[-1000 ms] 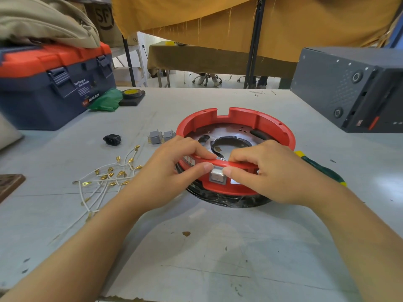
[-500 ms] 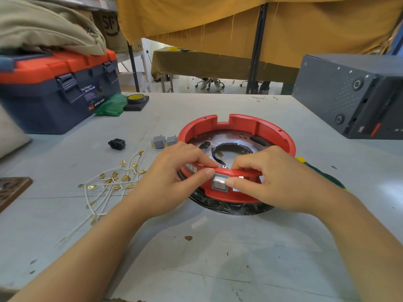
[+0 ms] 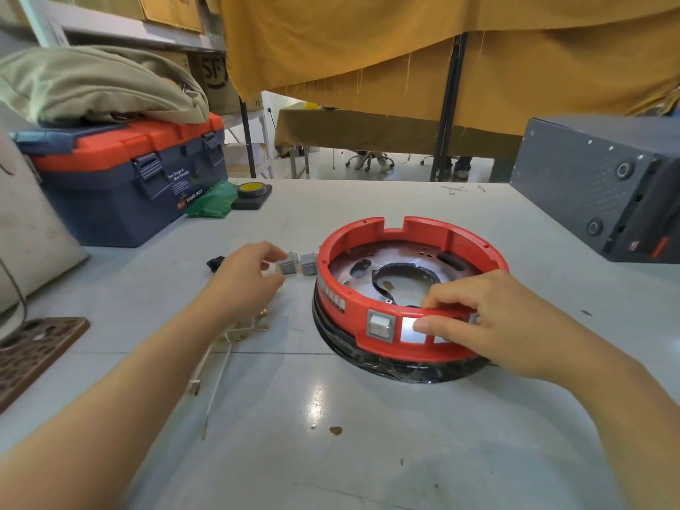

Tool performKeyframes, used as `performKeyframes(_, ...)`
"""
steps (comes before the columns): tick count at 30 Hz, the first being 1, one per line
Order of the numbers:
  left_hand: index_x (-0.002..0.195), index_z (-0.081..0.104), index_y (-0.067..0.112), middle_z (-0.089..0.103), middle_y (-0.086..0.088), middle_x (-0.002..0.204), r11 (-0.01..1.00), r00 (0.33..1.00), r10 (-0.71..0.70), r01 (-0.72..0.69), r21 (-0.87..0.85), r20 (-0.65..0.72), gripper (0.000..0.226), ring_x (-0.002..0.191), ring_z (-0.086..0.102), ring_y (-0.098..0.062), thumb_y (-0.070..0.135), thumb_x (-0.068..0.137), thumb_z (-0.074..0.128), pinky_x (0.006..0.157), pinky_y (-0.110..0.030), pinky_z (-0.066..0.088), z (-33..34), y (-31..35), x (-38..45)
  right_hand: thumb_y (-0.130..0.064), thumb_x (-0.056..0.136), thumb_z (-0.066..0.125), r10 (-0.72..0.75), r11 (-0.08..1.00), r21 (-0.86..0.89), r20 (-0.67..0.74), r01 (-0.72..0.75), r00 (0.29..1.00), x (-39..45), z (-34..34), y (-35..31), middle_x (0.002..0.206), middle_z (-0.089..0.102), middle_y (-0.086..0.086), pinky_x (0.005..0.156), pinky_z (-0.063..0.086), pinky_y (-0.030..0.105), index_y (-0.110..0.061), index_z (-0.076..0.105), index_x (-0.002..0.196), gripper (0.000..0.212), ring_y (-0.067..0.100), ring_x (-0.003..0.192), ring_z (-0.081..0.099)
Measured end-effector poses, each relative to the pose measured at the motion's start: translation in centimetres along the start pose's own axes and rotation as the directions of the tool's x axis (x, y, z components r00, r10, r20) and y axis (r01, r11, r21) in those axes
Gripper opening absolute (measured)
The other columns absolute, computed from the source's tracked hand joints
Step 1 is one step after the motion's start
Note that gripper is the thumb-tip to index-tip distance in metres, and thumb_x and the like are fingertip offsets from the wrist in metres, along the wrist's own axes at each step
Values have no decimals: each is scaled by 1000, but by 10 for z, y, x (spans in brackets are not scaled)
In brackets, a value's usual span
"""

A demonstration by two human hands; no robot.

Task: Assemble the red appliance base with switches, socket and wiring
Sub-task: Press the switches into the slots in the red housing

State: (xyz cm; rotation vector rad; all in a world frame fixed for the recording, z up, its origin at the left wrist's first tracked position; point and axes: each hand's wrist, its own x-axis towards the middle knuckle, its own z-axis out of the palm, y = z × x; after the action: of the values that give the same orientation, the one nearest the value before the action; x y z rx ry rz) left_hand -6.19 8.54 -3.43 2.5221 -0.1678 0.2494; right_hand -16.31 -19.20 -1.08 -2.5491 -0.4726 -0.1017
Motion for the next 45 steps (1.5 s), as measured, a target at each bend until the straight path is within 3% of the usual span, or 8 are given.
performKeyframes(3, 134, 44, 26, 45, -1, 139, 985, 982, -27, -5, 173, 187, 49, 124, 45, -19, 21, 89, 60, 98, -33, 38, -5, -10, 19, -68, 72, 45, -4, 1000, -14, -26, 3, 1000, 1, 2, -1, 81, 67, -16, 70, 55, 27, -39, 64, 80, 35, 3, 79, 62)
performKeyframes(9, 143, 36, 21, 39, -3, 147, 945, 969, 81, -149, 292, 233, 61, 133, 37, -23, 27, 89, 63, 108, -34, 30, 9, 2, 46, -65, 77, 41, -31, 998, -51, -81, 27, 996, 2, 7, -1, 69, 62, -18, 63, 47, 20, -40, 56, 69, 30, 1, 71, 58)
performKeyframes(17, 102, 61, 18, 61, -5, 109, 918, 991, 104, -129, 374, 86, 19, 97, 54, -21, 18, 84, 66, 79, -31, 45, 20, -4, 51, -67, 75, 38, -51, 993, -114, -73, 42, 996, 2, 10, 1, 75, 65, -14, 68, 52, 29, -35, 60, 79, 39, 5, 73, 60)
performKeyframes(24, 109, 57, 19, 59, 4, 99, 992, 990, 124, -126, -30, -62, 40, 83, 58, -14, 18, 75, 78, 71, -21, 44, 9, -14, 31, -68, 74, 37, -50, 993, -108, -62, 44, 997, 3, 10, 0, 83, 67, -14, 71, 54, 27, -40, 60, 83, 37, 6, 80, 62)
performKeyframes(28, 112, 64, 18, 60, 3, 97, 935, 958, 263, -283, -215, -119, 50, 84, 59, -7, 30, 66, 80, 78, -12, 48, 0, -4, 7, -67, 74, 40, -33, 997, -67, -64, 29, 997, 5, 11, 1, 79, 65, -20, 70, 53, 22, -46, 55, 74, 26, 2, 79, 61)
performKeyframes(34, 100, 71, 21, 66, 1, 91, 846, 917, 380, -397, -356, -119, 40, 80, 65, -9, 42, 66, 70, 79, -20, 53, -9, 18, -27, -77, 64, 37, -5, 1000, -13, -79, 4, 997, 7, 11, 1, 83, 62, -27, 71, 52, 18, -43, 60, 80, 45, -14, 86, 56)
performKeyframes(40, 102, 69, 27, 68, 6, 97, 796, 916, 370, -397, -456, -152, 38, 76, 65, -12, 46, 69, 67, 67, -18, 52, -14, 35, -54, -76, 67, 41, -24, 1000, -3, -125, 24, 992, 5, 11, 1, 83, 69, -12, 72, 57, 36, -37, 64, 82, 48, 12, 80, 66)
performKeyframes(45, 101, 68, 30, 65, 9, 98, 727, 930, 338, -355, -587, -143, 33, 67, 65, -9, 31, 68, 70, 63, -14, 50, -5, 40, -74, -81, 63, 29, -49, 999, -7, -163, 48, 985, 6, 13, 2, 86, 67, -18, 69, 58, 25, -41, 61, 81, 54, 8, 84, 65)
